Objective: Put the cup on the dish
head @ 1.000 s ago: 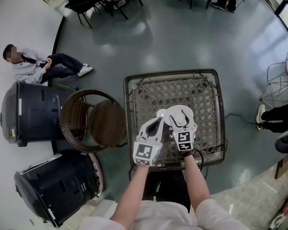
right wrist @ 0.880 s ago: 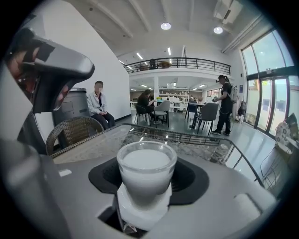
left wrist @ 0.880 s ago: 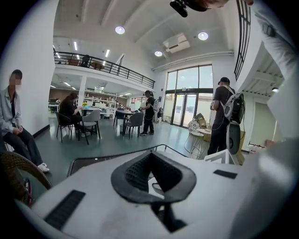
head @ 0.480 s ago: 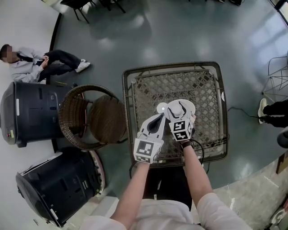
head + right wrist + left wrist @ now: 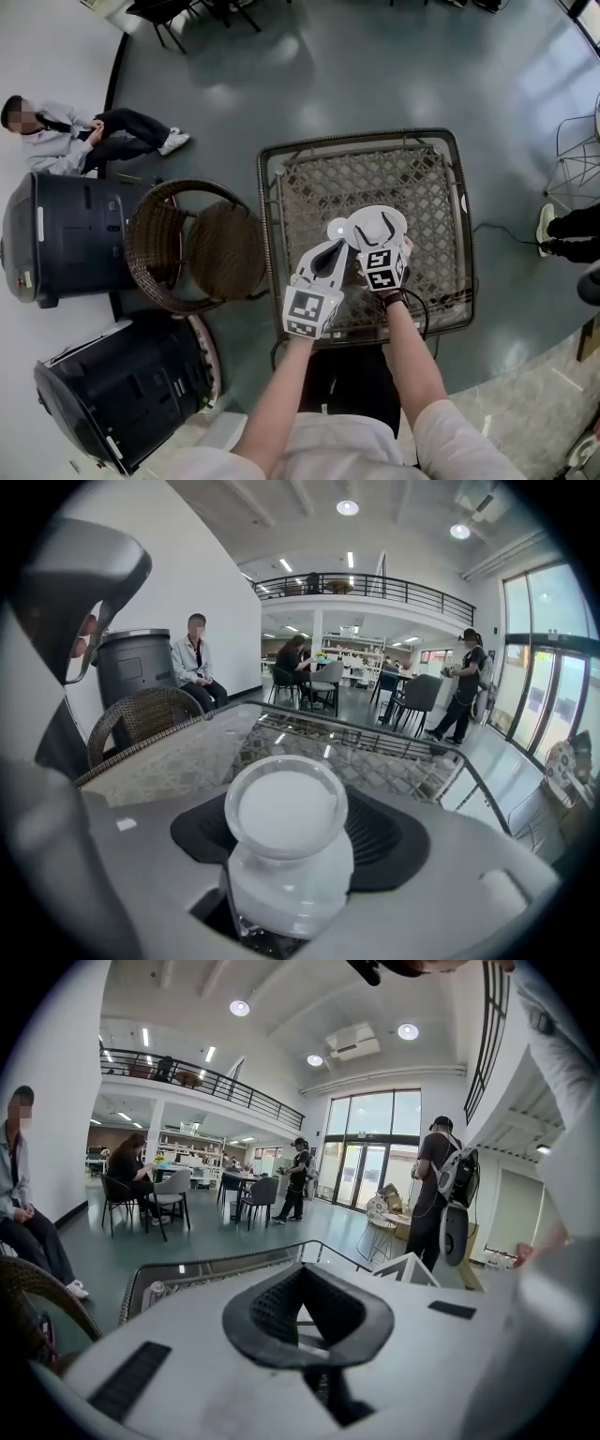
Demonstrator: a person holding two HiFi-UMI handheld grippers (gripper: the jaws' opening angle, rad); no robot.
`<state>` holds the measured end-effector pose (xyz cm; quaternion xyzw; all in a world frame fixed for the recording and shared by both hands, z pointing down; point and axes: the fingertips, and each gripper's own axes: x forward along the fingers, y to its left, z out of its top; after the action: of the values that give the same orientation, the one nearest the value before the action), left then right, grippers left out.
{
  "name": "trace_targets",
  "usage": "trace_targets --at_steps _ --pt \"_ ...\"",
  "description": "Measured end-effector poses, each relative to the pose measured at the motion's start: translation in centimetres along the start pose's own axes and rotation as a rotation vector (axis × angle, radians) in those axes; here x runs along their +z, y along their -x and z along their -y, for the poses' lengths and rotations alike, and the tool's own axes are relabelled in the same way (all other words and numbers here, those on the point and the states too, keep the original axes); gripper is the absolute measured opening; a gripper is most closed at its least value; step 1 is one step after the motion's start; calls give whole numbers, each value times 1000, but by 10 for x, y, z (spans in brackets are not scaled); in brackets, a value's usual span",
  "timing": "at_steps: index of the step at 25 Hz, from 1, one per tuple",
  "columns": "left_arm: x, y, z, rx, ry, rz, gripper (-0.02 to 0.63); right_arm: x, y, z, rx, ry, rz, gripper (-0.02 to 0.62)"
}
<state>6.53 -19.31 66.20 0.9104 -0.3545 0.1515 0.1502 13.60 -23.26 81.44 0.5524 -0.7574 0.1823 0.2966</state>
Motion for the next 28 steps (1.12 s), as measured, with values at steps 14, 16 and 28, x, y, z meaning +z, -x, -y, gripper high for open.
trace_targets --at_steps 14,16,28 --pt "46 70 -8 58 66 63 5 67 111 -26 -32 -81 127 257" --pt "58 86 -3 33 -22 54 5 86 128 -44 -30 -88 137 222" --pt "159 192 -32 204 -98 187 4 266 252 -122 7 -36 450 0"
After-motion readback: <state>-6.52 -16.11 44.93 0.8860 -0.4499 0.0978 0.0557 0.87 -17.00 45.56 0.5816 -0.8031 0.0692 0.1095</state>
